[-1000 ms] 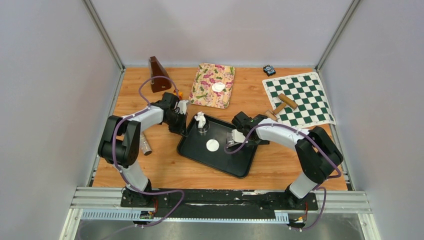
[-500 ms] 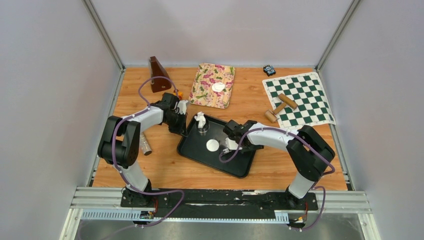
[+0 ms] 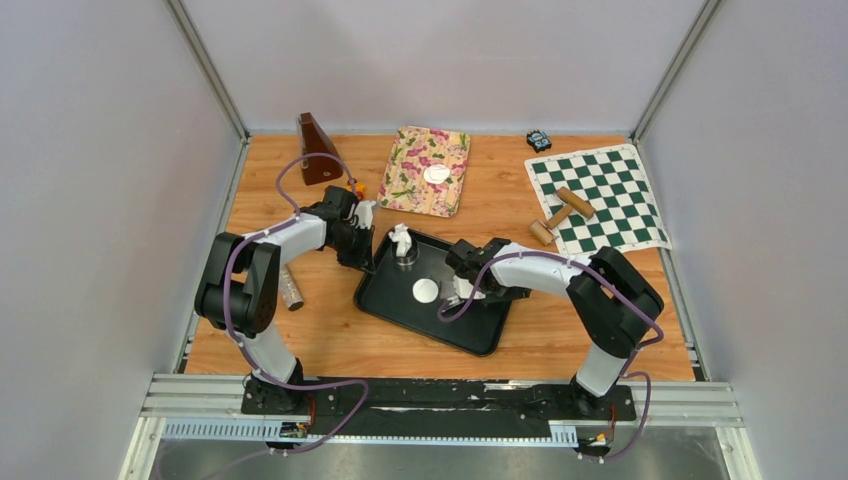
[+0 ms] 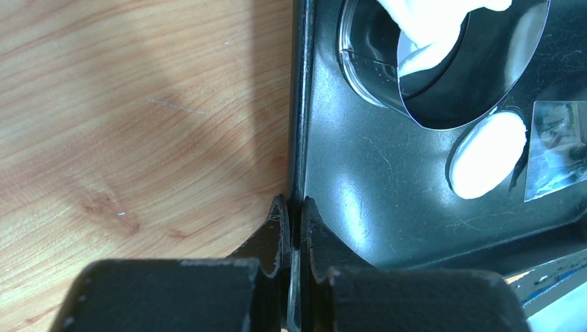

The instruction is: Roll out the dumpling wrappers from the dough

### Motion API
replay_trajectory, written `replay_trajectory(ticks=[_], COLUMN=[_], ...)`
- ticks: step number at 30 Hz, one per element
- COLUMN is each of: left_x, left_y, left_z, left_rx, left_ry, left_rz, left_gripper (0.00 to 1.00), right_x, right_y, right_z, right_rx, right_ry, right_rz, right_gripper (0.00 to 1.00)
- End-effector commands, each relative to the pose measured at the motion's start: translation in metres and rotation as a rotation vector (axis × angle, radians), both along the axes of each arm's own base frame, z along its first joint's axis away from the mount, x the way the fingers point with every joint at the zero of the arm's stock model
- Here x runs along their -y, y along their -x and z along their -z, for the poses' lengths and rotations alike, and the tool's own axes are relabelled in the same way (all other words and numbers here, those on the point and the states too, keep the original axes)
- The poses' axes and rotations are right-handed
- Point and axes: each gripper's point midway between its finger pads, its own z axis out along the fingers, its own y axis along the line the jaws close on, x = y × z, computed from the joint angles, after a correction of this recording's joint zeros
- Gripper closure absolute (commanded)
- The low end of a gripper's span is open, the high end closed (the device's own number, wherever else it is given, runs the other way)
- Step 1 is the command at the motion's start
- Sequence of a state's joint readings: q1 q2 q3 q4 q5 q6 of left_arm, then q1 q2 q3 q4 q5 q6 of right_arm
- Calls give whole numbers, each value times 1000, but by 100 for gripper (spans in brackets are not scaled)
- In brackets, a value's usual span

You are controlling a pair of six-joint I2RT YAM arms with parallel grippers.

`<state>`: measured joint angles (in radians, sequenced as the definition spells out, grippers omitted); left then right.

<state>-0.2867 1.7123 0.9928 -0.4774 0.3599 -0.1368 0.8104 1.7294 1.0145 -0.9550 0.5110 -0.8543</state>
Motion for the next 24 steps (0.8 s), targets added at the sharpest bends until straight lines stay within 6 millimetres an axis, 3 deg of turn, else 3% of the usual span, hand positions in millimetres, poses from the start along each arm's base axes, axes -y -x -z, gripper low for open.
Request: replay_trajectory(ticks=[1, 8, 22, 24], left_x=[5, 5, 5, 5], left_y=[-9, -10, -10, -10], left_z=[-14, -15, -16, -16], left_rx=[57, 60, 65, 64], left_ry=[26, 26, 26, 26], left_rz=[-28, -26, -23, -21], left_gripper=[100, 100, 100, 90], right_x=[4, 10, -12, -12], right_y=[-19, -28, -32, -32], right_z=[-23, -25, -25, -25], right_rx=[120, 182, 168, 162], right_ry=[32, 110, 111, 111], right_rz=[7, -8, -44, -42], right_gripper=[100, 100, 100, 100])
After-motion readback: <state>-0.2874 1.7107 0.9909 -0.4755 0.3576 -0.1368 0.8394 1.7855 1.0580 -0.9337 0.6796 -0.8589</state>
